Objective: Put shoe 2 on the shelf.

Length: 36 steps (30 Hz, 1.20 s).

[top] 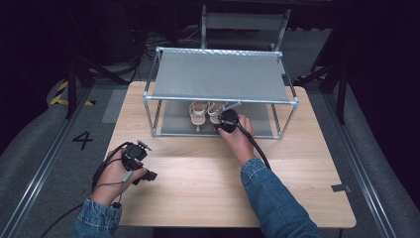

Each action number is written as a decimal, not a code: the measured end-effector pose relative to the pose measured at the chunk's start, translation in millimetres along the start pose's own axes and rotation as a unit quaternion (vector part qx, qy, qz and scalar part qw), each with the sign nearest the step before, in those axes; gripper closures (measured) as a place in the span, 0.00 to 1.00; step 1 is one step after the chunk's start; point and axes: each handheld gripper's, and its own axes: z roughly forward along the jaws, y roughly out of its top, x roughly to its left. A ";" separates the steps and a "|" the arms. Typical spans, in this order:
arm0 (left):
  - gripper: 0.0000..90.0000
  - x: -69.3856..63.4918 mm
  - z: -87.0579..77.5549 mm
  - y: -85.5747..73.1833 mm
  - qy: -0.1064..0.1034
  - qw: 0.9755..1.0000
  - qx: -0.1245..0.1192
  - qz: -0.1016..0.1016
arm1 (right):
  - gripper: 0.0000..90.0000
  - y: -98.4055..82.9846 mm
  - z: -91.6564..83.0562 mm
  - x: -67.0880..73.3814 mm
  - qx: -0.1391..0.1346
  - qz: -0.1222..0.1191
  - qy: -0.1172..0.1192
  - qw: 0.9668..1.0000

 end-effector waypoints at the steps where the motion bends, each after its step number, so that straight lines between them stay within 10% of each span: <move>1: 0.33 0.1 0.1 0.5 0.002 1.000 -0.001 0.002 | 0.78 -0.7 0.1 0.2 0.006 -0.006 -0.007 1.000; 18: 0.33 -5.4 0.3 10.5 0.002 1.000 -0.003 0.015 | 0.55 -13.9 -66.1 -3.7 -0.023 0.005 0.004 1.000; 36: 0.32 -6.5 -1.5 10.1 0.002 1.000 -0.014 0.016 | 0.43 -66.8 -141.3 -35.4 -0.007 0.021 -0.014 1.000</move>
